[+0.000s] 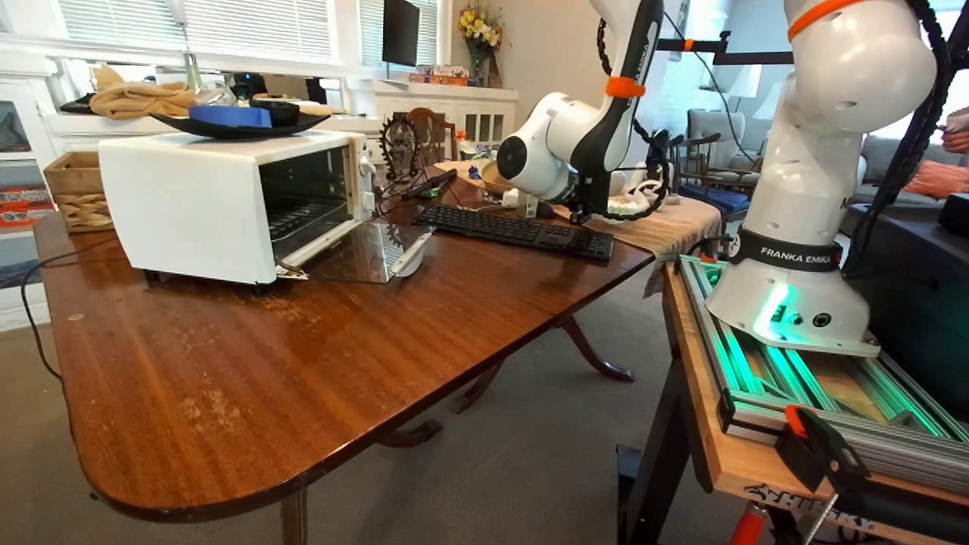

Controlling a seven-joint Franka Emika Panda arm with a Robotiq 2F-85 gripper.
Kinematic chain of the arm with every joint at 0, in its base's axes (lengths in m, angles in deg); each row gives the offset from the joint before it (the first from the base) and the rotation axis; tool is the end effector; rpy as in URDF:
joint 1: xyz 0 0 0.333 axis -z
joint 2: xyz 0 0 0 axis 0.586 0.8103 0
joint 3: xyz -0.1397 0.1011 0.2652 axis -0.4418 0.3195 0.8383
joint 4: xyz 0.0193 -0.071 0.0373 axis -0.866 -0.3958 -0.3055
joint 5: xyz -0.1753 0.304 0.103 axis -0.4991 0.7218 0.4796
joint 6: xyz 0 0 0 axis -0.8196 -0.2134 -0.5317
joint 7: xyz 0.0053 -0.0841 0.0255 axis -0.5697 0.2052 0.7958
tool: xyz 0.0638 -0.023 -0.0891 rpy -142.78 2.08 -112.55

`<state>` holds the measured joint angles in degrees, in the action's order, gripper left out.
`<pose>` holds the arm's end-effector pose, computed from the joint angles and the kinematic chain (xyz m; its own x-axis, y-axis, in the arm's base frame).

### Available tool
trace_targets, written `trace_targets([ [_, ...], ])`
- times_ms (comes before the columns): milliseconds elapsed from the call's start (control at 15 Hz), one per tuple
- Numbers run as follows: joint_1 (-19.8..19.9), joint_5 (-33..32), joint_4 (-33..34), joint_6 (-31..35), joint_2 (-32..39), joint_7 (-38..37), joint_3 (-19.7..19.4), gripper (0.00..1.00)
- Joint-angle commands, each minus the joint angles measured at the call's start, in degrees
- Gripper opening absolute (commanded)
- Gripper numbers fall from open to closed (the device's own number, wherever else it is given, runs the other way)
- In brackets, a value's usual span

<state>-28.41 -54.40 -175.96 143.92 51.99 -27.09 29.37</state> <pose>0.3470 -0.1537 0.1687 0.9209 -0.3243 -0.2163 0.0649 -0.4197 0.9054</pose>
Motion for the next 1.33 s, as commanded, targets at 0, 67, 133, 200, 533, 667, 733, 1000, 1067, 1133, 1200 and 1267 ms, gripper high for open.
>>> trace_targets([
  [0,-0.27,-0.82,-1.65,1.51,-2.88,1.87,-0.01,0.63],
  [67,-0.73,-0.81,-2.55,0.77,-4.29,2.28,0.22,0.72],
  [133,-1.22,-1.07,-3.54,0.49,-5.95,2.72,0.56,0.78],
  [200,-2.0,-1.83,-4.9,0.29,-8.0,2.89,1.07,0.87],
  [533,-5.62,-11.29,-13.91,-1.98,-20.27,2.92,3.72,1.0],
  [667,-6.49,-15.61,-17.29,-2.41,-25.21,2.86,4.55,1.0],
  [733,-6.9,-17.84,-18.85,-2.55,-27.35,2.76,4.91,1.0],
  [1000,-6.91,-30.14,-13.62,-0.55,-27.62,4.81,4.22,1.0],
  [1067,-6.55,-34.12,-13.01,0.77,-28.34,4.72,3.62,1.0],
  [1133,-6.17,-38.24,-12.63,2.43,-29.58,4.44,2.84,1.0],
  [1200,-6.07,-42.04,-14.97,4.2,-33.15,3.64,2.27,1.0],
  [1267,-6.03,-45.47,-14.13,6.13,-33.5,3.08,1.66,1.0],
])
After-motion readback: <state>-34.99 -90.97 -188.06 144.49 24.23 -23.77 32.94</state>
